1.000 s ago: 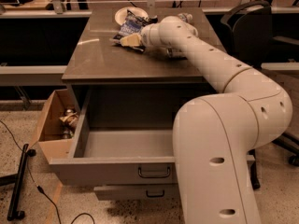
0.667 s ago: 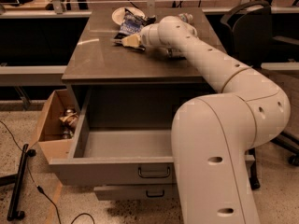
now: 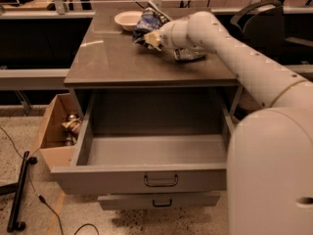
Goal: Place blue chip bag into top drawer
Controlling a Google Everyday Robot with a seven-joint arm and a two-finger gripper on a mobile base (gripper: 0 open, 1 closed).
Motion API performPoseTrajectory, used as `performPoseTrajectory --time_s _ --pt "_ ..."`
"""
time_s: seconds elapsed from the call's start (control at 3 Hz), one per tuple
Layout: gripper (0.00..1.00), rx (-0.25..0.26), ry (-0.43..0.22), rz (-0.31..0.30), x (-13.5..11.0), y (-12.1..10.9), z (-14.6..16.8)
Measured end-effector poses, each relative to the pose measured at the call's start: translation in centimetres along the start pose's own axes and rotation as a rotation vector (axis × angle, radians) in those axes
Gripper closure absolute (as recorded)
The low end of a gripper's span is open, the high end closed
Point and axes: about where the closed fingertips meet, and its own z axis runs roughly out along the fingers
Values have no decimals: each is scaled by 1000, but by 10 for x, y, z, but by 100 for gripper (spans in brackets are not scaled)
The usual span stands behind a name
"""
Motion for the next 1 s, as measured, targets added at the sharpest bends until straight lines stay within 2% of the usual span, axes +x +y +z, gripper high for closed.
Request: performPoseTrajectory --time_s 0.33,1.0 --pt "100 -95 -16 -30 0 35 -58" --pt "100 -275 43 -24 9 119 -161"
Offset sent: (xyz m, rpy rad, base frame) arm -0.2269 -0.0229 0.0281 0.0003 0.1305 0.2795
